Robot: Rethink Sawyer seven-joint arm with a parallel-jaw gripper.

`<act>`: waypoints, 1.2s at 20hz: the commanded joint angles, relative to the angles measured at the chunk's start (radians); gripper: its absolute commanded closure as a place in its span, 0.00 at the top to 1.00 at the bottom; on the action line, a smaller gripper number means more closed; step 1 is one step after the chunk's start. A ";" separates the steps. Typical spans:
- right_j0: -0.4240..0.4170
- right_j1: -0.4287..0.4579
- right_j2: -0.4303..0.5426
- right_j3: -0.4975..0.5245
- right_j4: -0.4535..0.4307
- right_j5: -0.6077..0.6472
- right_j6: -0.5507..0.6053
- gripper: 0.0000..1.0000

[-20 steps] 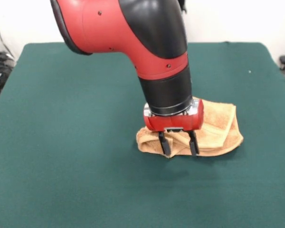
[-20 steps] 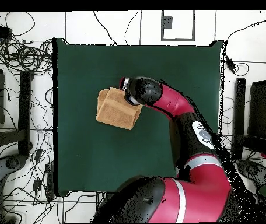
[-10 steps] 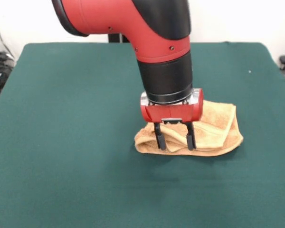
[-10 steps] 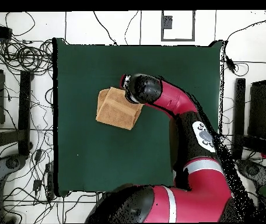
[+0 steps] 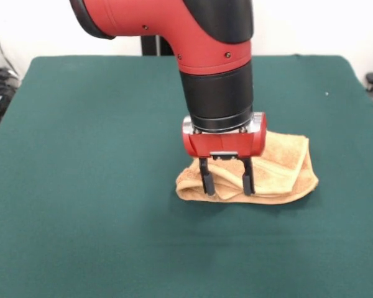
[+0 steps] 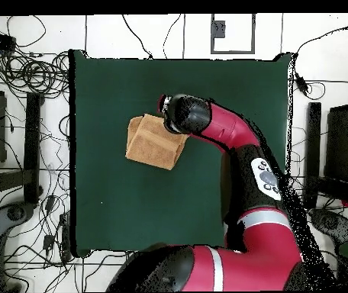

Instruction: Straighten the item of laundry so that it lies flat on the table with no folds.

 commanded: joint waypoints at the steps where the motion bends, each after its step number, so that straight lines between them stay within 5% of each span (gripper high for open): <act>1: 0.059 0.038 -0.015 -0.019 -0.048 0.082 0.103 1.00; 24: 0.083 0.122 -0.036 -0.144 -0.046 0.276 0.091 1.00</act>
